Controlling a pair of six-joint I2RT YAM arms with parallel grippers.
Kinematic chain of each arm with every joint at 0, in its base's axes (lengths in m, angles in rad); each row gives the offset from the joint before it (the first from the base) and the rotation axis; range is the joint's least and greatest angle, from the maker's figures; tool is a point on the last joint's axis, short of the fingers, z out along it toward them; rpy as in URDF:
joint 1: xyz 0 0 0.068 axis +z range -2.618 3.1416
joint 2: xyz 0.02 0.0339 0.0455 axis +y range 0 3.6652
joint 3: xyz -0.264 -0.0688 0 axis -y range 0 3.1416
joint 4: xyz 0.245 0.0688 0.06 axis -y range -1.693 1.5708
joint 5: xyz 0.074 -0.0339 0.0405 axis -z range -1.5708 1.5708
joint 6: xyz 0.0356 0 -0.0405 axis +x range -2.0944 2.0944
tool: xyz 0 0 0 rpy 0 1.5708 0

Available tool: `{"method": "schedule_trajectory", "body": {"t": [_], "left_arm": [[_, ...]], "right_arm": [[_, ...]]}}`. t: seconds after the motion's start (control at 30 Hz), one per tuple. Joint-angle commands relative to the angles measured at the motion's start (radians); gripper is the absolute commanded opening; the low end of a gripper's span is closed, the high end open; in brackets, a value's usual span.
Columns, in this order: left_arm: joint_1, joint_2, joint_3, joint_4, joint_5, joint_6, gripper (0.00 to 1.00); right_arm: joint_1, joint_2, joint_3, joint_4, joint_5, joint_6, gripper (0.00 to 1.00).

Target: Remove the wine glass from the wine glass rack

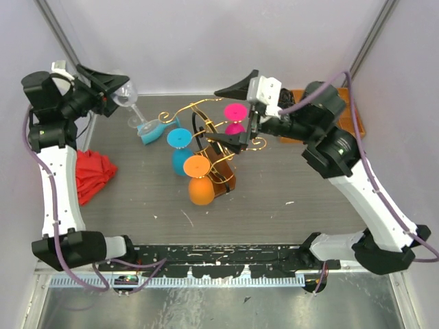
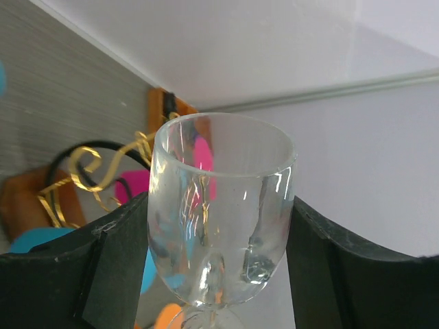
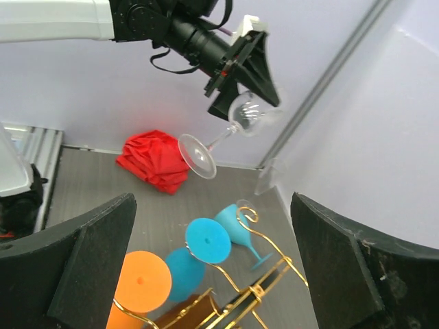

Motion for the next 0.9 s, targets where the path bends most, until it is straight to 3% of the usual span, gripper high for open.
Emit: {"method": "schedule_trajectory", "body": {"t": [0.0,0.13,0.33,0.77,0.87], "left_arm": [[0.124,0.026,-0.003,-0.032,0.017,0.194,0.53],[0.212,0.025,-0.012,-0.048,-0.071,0.297,0.54],[0.243,0.042,-0.028,-0.033,-0.256,0.464,0.59],[0.255,0.122,-0.204,0.237,-0.531,0.592,0.58],[0.233,0.175,-0.21,0.291,-0.586,0.664,0.57]], "right_arm": [[-0.001,-0.056,-0.027,-0.039,0.119,-0.071,1.0],[-0.004,-0.06,-0.057,-0.07,0.164,-0.085,1.0],[-0.008,-0.055,-0.11,-0.07,0.179,-0.1,1.0],[-0.024,-0.023,-0.177,-0.059,0.159,-0.027,1.0],[-0.027,-0.032,-0.213,-0.045,0.215,0.043,1.0]]}}
